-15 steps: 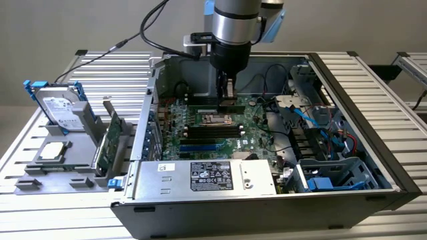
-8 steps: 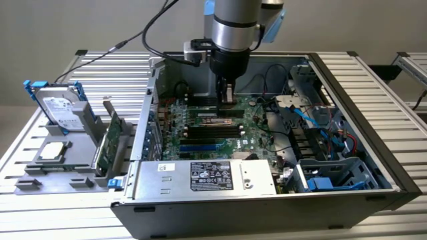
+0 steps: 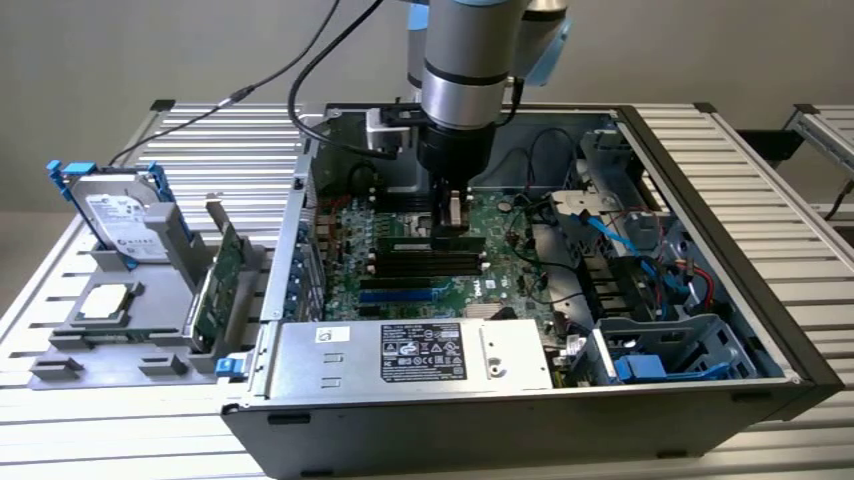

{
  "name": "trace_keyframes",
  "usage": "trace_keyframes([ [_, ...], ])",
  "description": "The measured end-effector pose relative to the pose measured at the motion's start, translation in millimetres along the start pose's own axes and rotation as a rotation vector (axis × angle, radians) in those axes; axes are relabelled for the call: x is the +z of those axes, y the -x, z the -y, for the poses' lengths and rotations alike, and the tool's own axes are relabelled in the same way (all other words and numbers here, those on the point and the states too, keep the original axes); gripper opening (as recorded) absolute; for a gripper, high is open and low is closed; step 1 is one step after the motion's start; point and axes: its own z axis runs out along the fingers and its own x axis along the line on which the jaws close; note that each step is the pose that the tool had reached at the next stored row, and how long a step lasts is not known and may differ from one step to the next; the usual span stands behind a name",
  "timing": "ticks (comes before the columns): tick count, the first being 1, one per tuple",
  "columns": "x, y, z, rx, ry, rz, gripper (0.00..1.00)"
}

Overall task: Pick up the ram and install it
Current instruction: 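Insert the ram into the slot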

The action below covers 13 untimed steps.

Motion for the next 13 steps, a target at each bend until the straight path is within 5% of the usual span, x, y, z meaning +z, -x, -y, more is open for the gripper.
trace_keyframes([
  [13, 13.4, -1.4, -1.3, -0.012, -0.0031, -0.0017, 0.14],
])
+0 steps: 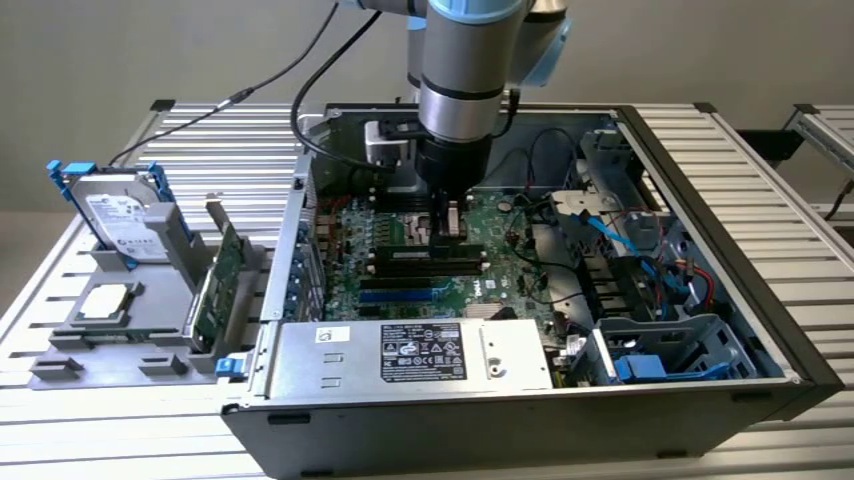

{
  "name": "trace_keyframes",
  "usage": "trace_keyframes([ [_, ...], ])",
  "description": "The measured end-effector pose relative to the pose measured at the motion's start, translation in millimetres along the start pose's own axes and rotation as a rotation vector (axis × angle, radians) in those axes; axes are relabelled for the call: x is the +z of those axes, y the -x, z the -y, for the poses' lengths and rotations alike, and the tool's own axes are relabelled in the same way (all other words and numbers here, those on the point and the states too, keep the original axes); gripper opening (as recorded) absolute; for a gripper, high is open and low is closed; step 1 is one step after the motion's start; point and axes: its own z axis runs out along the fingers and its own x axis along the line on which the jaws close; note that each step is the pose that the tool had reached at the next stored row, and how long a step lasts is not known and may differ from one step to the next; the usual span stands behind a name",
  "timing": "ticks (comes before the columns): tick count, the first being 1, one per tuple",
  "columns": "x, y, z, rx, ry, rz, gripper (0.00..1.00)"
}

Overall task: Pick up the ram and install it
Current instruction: 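Insert the ram into the slot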

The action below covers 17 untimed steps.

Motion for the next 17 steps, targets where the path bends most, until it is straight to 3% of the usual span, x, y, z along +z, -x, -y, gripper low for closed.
trace_keyframes([
  [17, 6.8, 0.1, -0.1, -0.007, -0.0017, -0.0004, 0.14],
])
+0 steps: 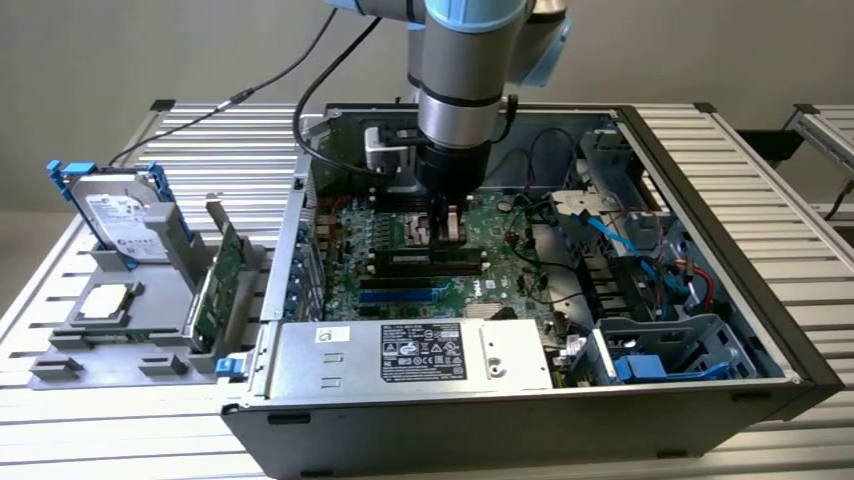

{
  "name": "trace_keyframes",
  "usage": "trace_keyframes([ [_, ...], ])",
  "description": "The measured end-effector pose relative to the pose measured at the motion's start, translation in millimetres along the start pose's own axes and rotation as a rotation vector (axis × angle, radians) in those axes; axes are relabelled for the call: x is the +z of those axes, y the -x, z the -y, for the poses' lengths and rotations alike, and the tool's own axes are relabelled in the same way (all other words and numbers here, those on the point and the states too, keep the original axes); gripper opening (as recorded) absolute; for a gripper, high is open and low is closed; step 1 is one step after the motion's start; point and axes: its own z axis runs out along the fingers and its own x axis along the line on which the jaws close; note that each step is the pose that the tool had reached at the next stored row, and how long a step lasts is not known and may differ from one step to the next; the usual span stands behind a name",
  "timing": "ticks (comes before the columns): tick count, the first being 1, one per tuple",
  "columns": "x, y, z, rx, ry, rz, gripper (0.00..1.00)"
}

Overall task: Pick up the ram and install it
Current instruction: 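Insert the ram into the slot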

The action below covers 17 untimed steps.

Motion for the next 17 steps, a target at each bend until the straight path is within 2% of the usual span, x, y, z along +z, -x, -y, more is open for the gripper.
trace_keyframes([
  [17, 1.6, -0.7, 0.0, 0.000, -0.0021, -0.0039, 0.14],
])
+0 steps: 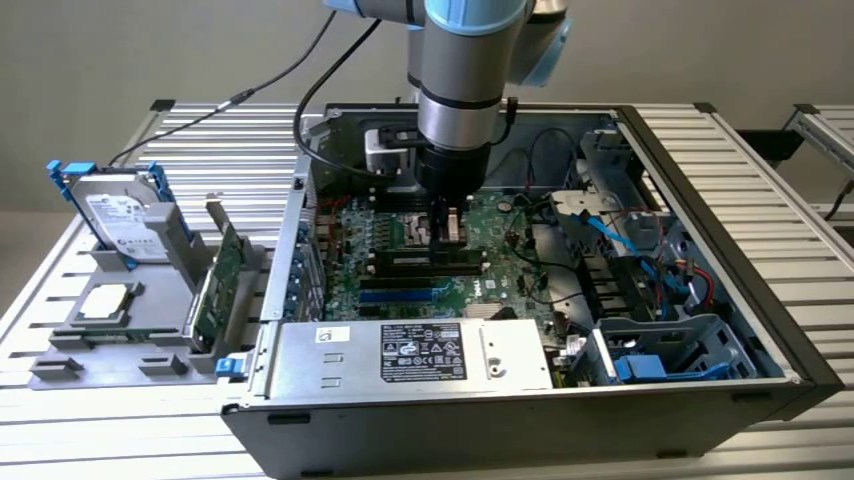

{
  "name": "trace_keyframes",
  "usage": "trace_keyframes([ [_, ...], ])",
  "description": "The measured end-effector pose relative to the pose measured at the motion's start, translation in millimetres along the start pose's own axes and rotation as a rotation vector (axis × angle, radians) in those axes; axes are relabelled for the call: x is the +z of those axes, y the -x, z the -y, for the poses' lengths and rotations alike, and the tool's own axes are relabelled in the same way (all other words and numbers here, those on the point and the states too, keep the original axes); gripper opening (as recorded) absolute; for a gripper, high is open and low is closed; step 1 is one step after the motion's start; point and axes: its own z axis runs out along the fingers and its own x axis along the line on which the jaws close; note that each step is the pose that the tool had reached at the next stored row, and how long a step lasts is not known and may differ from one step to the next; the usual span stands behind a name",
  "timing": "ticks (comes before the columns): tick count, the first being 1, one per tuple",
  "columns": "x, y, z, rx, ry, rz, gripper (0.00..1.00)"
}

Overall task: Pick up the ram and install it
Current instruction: 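Insert the ram into the slot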

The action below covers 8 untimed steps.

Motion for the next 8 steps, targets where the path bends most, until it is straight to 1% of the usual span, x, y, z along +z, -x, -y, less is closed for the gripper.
trace_keyframes([
  [8, 0.8, 0.0, 0.0, 0.000, -0.0003, -0.0051, 0.14],
])
